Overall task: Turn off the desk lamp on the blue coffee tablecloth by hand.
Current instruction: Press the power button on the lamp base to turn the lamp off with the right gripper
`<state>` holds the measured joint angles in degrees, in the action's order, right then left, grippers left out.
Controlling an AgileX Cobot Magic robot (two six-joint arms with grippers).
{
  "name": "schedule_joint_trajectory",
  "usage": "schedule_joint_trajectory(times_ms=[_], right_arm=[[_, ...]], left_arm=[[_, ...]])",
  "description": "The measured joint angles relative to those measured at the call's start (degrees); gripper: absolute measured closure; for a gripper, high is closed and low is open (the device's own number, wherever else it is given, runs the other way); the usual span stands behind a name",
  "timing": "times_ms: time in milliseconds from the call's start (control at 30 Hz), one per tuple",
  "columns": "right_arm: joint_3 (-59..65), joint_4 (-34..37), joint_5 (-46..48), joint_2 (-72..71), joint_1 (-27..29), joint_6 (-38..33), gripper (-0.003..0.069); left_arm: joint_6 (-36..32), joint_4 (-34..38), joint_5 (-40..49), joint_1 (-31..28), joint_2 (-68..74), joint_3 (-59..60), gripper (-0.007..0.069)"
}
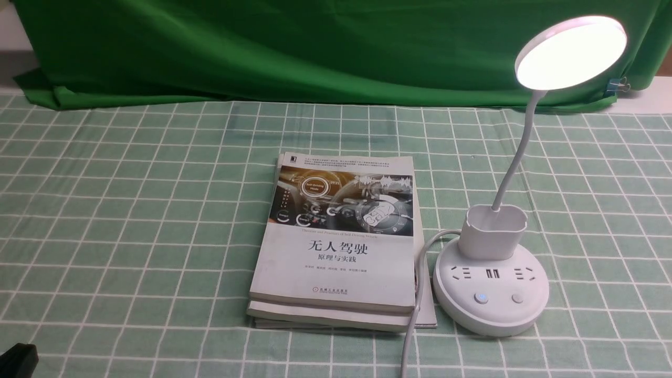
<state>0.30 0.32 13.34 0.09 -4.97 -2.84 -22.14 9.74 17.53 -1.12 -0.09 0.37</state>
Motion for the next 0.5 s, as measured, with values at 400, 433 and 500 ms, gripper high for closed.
schedule_joint_trajectory(times_ms=[400,433,500], right_arm=[[0.00,4.28,-16.46,0.00,0.00,26.48,0.0421],[0.00,4.40,-18.22,0.00,0.00,28.52,0.0421],[0.00,4.62,-20.51,0.00,0.00,30.99,0.0422]], left_arm=[[0.00,0.00,0.00,0.00,0.00,0.00,0.0624],[0.00,0.00,0.00,0.00,0.00,0.00,0.0624],[0.00,0.00,0.00,0.00,0.00,0.00,0.0624]])
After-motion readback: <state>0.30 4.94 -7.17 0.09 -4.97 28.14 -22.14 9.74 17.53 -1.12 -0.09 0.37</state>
